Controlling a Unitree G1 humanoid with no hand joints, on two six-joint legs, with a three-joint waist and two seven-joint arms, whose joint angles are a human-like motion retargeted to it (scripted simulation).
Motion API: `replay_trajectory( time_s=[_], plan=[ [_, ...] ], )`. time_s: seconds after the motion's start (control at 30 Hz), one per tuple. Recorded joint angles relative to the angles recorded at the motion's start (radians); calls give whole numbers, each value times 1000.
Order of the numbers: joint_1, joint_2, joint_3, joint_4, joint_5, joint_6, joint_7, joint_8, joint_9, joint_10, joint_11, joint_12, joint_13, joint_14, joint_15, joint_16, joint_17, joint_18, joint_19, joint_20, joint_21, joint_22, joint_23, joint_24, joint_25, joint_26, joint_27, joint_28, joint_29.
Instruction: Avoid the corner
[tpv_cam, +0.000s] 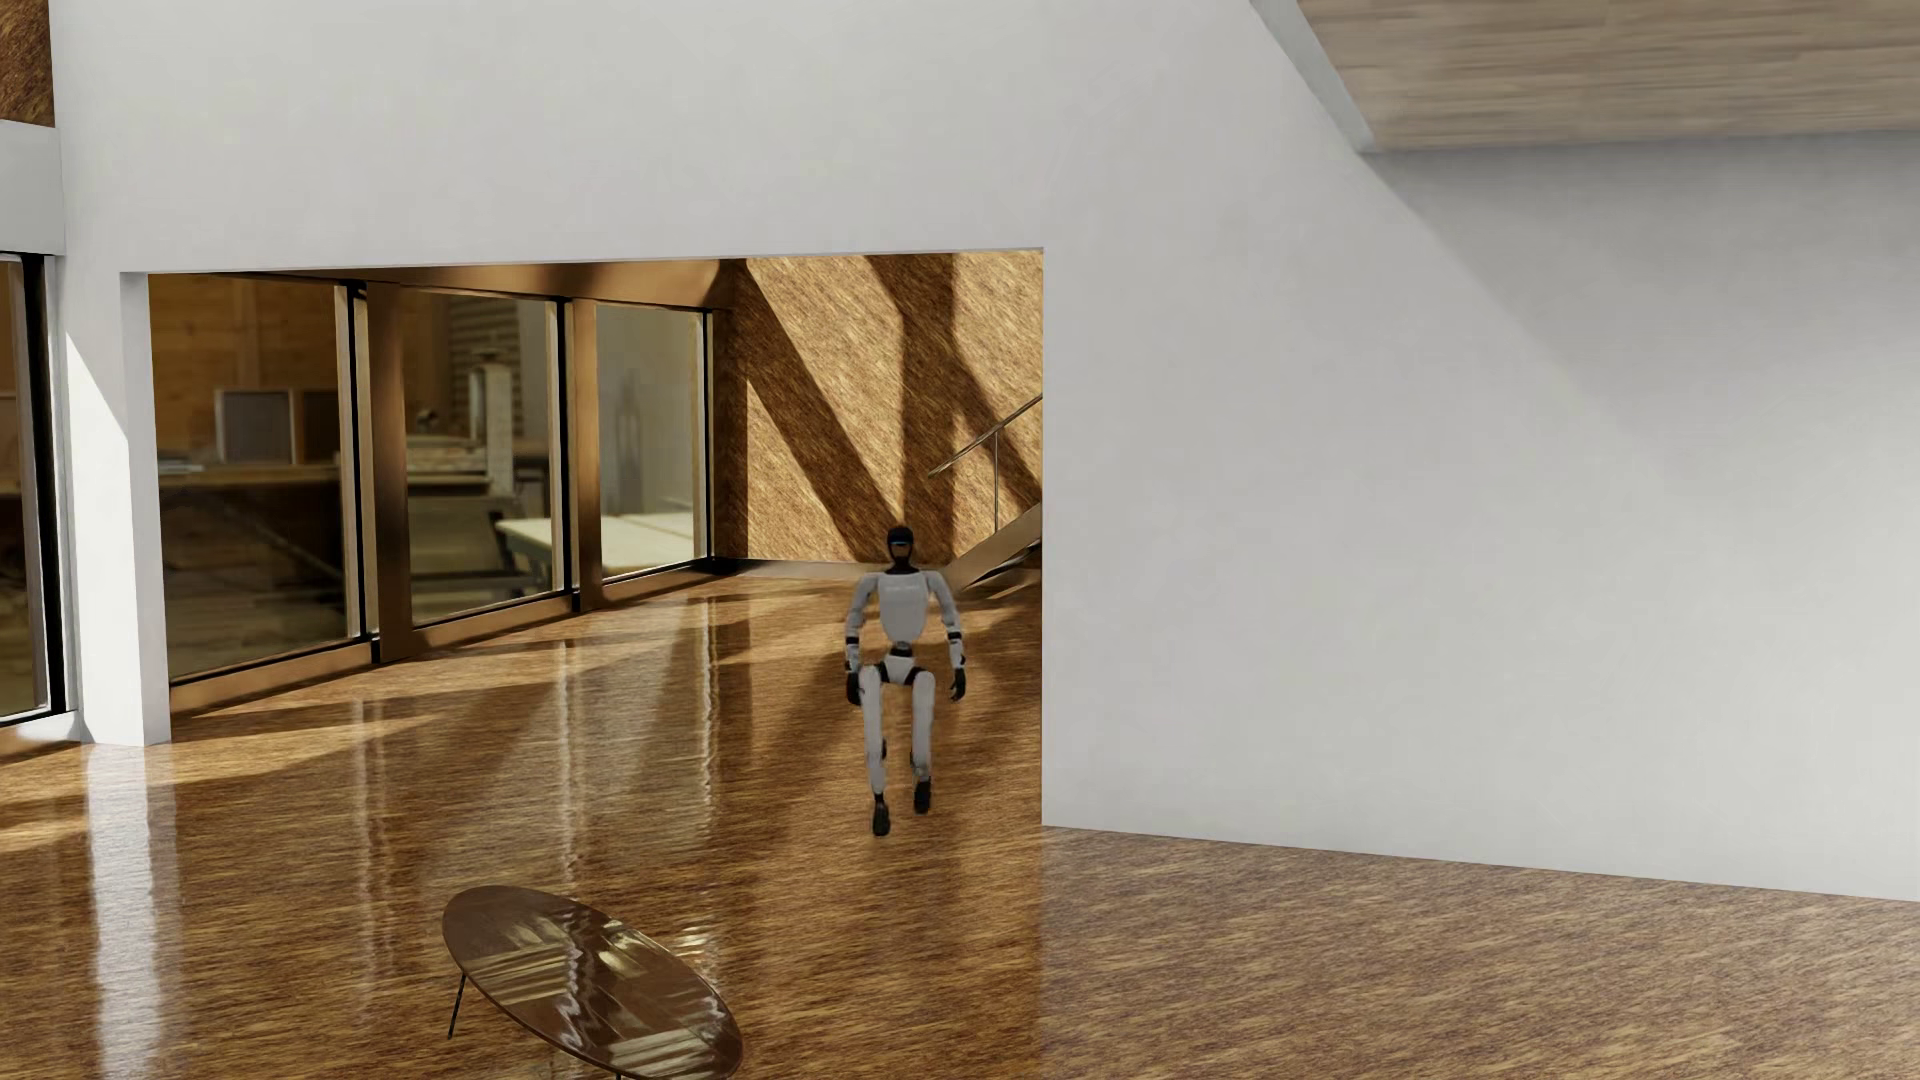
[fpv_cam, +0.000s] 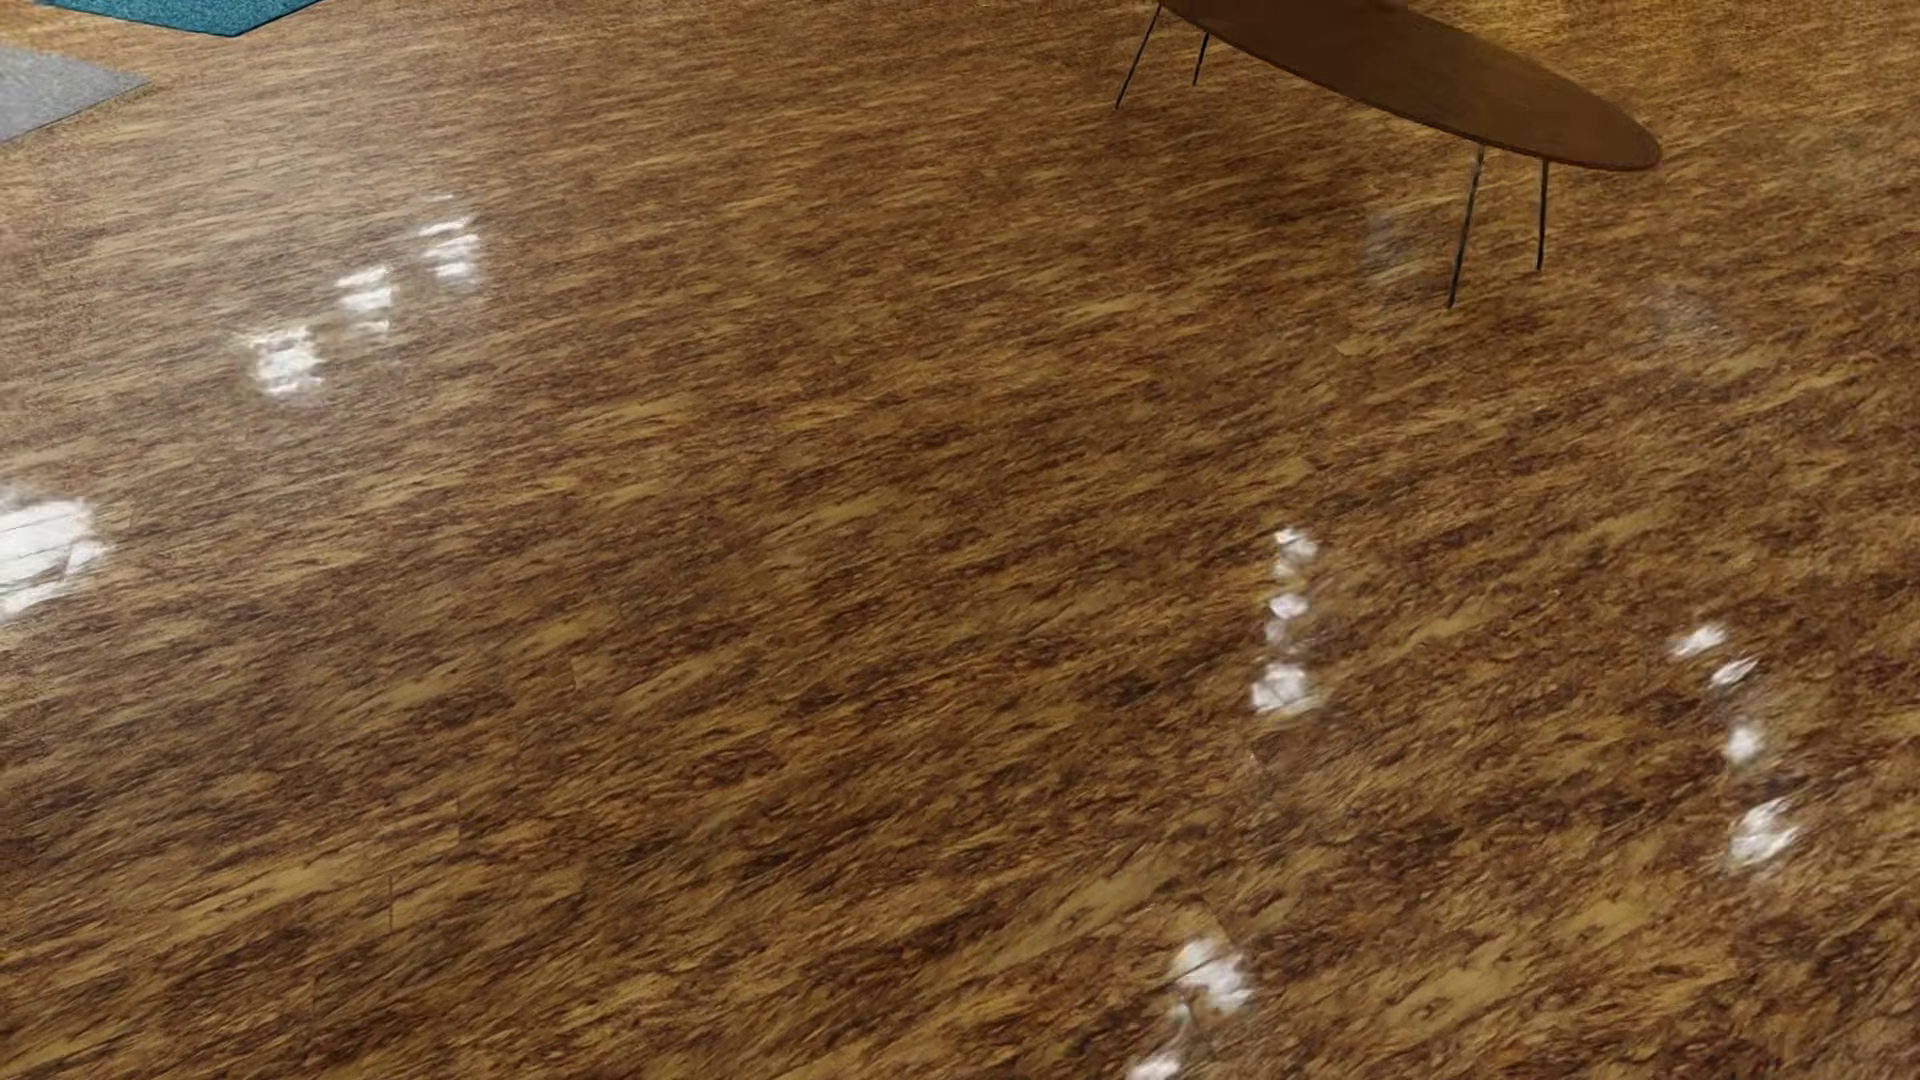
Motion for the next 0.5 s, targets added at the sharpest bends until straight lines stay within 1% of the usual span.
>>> replay_trajectory(
  time_s=[0.03,0.07,0.1,0.13,0.17,0.2,0.23,0.27,0.3,0.33,0.37,0.4,0.43,0.47,0.5],
  plan=[
    [-76,106,57,-12,-21,-14,0,0,-2,-134,-64,28,-16,12,-93,6,-7,0,0,0,-31,21,-37,0,0,0,0,0,0],
    [-129,210,105,-7,-41,-23,0,0,-5,-298,-108,55,-30,28,-206,16,-17,0,0,2,-55,35,-96,0,0,0,0,0,0],
    [-175,284,143,4,-57,-27,0,0,-18,-486,-112,70,-55,51,-302,23,-27,0,0,-4,-78,62,-149,0,0,0,0,0,0],
    [-201,333,172,22,-58,-22,0,0,-37,-687,-97,86,-88,49,-360,28,-31,0,0,0,-96,87,-183,0,0,0,0,0,0],
    [-207,374,191,30,-65,-16,0,0,-52,-815,-96,99,-115,155,-385,29,-37,0,0,-10,-124,114,-213,0,0,0,0,0,0],
    [-239,396,190,33,-63,-9,0,0,-71,-1219,-113,111,-137,639,-363,30,-37,0,0,-6,-142,137,-227,0,0,0,0,0,0],
    [-270,434,181,19,-78,-4,0,0,-62,-825,-96,117,-137,207,-290,28,-34,0,0,-10,-162,167,-238,0,0,0,0,0,0],
    [-282,459,175,-3,-106,-9,0,0,-52,-697,-17,115,-117,4,-167,31,-21,0,0,-31,-186,198,-225,0,0,0,0,0,0],
    [-324,398,157,-21,-148,-22,0,0,-64,-571,161,117,-99,31,-7,24,1,0,0,-7,-193,209,-175,0,0,0,0,0,0],
    [-287,342,138,-75,-191,-31,0,0,-34,-456,396,91,-78,-15,94,23,16,0,0,-22,-182,227,-92,0,0,0,0,0,0],
    [-226,211,116,-116,-184,-15,0,0,-22,-452,690,56,-67,-57,101,20,13,0,0,-50,-149,204,-22,0,0,0,0,0,0],
    [-141,75,80,-168,-185,-5,0,0,-16,-502,917,32,-61,-50,53,14,7,0,0,-61,-86,146,38,0,0,0,0,0,0],
    [-37,-39,8,-190,-167,22,0,0,-13,-567,1015,24,-37,-12,37,5,-1,0,0,-44,-23,72,74,0,0,0,0,0,0],
    [90,-142,-43,-201,-146,41,0,0,-12,-649,1001,4,9,19,59,-2,11,0,0,-25,-29,-4,110,0,0,0,0,0,0],
    [190,-243,-112,-199,-126,55,0,0,-14,-722,892,-16,41,59,128,-9,13,0,0,-10,0,-63,125,0,0,0,0,0,0]
  ],
)
